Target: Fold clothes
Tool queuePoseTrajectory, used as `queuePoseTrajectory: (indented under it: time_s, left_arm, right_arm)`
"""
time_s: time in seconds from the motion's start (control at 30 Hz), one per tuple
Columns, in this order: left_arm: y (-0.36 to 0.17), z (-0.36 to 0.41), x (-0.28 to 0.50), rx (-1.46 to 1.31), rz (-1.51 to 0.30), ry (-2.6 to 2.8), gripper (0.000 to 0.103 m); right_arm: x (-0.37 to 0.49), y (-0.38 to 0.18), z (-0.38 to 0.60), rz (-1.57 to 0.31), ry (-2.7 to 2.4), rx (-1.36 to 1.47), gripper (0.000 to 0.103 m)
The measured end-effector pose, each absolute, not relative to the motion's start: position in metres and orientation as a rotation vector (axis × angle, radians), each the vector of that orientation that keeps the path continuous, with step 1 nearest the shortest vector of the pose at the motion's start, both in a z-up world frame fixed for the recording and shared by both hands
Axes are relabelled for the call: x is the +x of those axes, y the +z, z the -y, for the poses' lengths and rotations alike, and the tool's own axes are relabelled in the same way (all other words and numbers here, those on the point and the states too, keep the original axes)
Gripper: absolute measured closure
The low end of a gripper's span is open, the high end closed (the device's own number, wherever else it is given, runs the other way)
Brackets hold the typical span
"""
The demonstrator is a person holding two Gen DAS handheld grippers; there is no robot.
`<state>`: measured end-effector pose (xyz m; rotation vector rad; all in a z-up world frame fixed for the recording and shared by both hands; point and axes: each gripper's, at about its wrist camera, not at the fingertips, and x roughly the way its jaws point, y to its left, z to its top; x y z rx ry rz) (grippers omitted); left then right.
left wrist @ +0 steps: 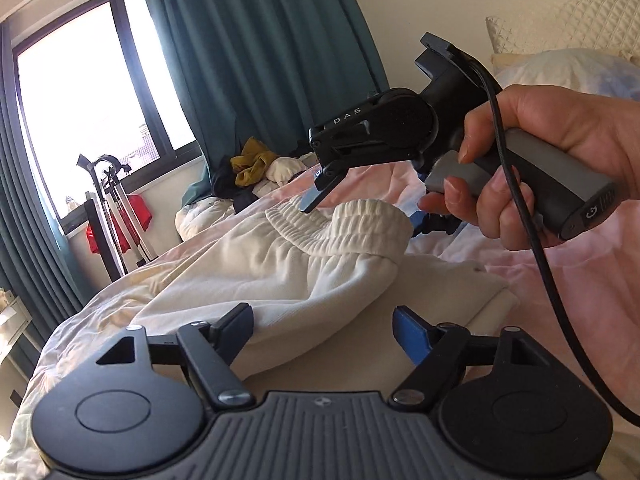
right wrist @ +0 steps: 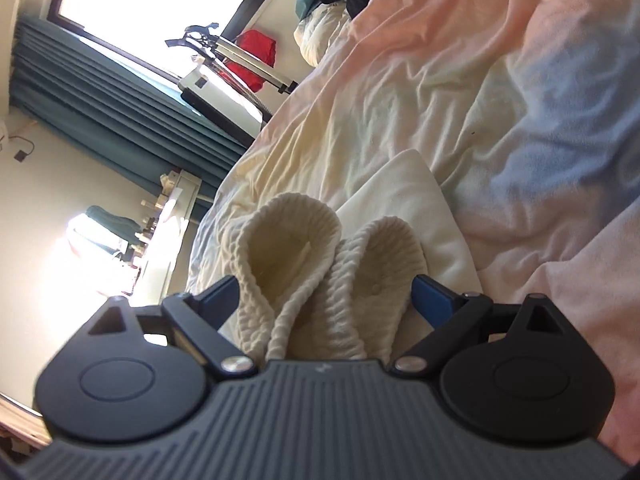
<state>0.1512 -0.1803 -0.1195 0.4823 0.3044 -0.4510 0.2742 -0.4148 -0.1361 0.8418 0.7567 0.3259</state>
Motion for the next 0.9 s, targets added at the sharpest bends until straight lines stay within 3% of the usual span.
queuePoseTrajectory:
  time_s: [0.03, 0.07, 0.1, 0.2, 0.33, 0.4, 0.53, 0.63, 0.7, 0.73, 0.77, 0.8, 0.83, 0.9]
  left_arm:
    - [-0.121, 0.179, 0.152, 0.491, -0.303, -0.446, 0.028]
    - [-0.123, 0.179, 0.153, 0.493, -0.305, -0.441, 0.034]
    - [-0.125, 0.178, 0.154, 0.494, -0.307, -0.435, 0.037]
    - [-0.126, 0.173, 0.155, 0.488, -0.289, -0.447, 0.037]
    - [-0.126, 0.168, 0.144, 0.529, -0.23, -0.471, 0.036]
    - [-0.125, 0.167, 0.139, 0.55, -0.202, -0.502, 0.024]
    - [-0.129, 0.163, 0.147, 0.569, -0.198, -0.486, 0.025]
    - [-0.133, 0.156, 0.166, 0.517, -0.259, -0.46, 0.029]
    - [-0.135, 0.151, 0.177, 0.482, -0.297, -0.47, 0.04]
    - [-0.135, 0.149, 0.179, 0.479, -0.304, -0.487, 0.046]
    - [-0.134, 0.147, 0.18, 0.478, -0.312, -0.509, 0.06]
    - [-0.131, 0.146, 0.178, 0.463, -0.317, -0.527, 0.083]
    - [-0.127, 0.145, 0.176, 0.448, -0.322, -0.546, 0.093]
    - [-0.118, 0.145, 0.168, 0.423, -0.31, -0.575, 0.097]
  right_arm:
    - [0.274, -0.134, 0.414, -0.743, 0.322, 0.819, 0.009]
    - [0.274, -0.131, 0.413, -0.728, 0.317, 0.797, 0.023]
    - [0.272, -0.125, 0.413, -0.706, 0.301, 0.778, 0.025]
    - [0.271, -0.114, 0.415, -0.668, 0.314, 0.766, 0.025]
    - [0.281, -0.135, 0.41, -0.785, 0.382, 0.842, 0.024]
    - [0.284, -0.143, 0.409, -0.78, 0.445, 0.897, 0.024]
    - [0.288, -0.149, 0.412, -0.758, 0.528, 1.014, 0.024]
    - [0.287, -0.141, 0.397, -0.771, 0.499, 0.854, 0.036]
    - [0.285, -0.136, 0.39, -0.773, 0.457, 0.801, 0.064]
    - [0.283, -0.133, 0.386, -0.772, 0.437, 0.776, 0.066]
    - [0.281, -0.13, 0.384, -0.762, 0.426, 0.765, 0.072]
    - [0.278, -0.127, 0.384, -0.745, 0.417, 0.771, 0.076]
    - [0.275, -0.123, 0.385, -0.726, 0.411, 0.778, 0.077]
    - [0.267, -0.111, 0.387, -0.686, 0.397, 0.778, 0.078]
